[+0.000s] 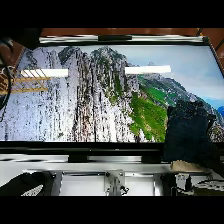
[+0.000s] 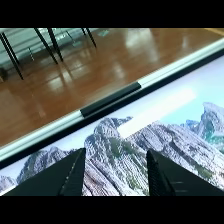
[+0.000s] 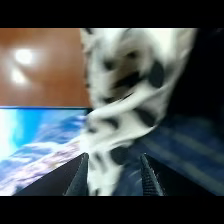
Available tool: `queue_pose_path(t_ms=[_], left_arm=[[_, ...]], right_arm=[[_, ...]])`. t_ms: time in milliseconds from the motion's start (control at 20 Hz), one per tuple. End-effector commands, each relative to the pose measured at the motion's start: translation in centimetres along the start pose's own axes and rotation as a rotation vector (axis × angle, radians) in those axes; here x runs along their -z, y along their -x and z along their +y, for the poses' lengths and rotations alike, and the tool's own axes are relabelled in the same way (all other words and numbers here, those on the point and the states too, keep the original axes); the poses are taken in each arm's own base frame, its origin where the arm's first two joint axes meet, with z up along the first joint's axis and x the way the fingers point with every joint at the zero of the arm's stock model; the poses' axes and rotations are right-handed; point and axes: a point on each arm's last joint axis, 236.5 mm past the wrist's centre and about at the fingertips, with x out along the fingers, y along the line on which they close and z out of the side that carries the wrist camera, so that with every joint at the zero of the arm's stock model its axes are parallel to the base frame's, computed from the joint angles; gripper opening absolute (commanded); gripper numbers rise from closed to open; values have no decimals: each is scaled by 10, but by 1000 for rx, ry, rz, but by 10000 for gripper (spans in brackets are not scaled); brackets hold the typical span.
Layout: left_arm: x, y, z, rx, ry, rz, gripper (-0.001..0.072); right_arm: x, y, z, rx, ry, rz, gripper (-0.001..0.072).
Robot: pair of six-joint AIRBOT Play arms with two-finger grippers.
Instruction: Fold the shirts.
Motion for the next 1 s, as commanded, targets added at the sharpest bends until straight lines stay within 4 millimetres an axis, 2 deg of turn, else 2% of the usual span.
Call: queue_pose_path(t_ms=[0,200,350,450,550,650,750,800,900,950], left_arm=[[29,-22,-9,25,-3,97,459],[54,-34,-16,45,-6,185,458],[69,-32,-20,60,-6,251,459],[81,-30,-22,70,-7,299,458],[91,-31,-25,79,-7,339,458],[100,-31,-27,88,-8,376,458],[112,-32,-27,89,-2,421,458],[121,-33,-22,80,14,453,458],[151,-35,-7,31,124,558,458],[175,-34,3,-2,186,644,459]], right_arm=[[37,11,36,-151,-24,140,461],[66,0,102,-453,-99,341,457],[88,-13,131,-582,-91,485,456],[94,-18,160,-669,-48,519,457],[95,-18,207,-789,-29,539,457],[110,-16,266,-898,3,584,457],[147,-8,326,-987,106,638,456],[175,0,358,-1028,174,666,457],[237,24,413,-1104,334,677,457],[270,39,433,-1140,437,660,457]])
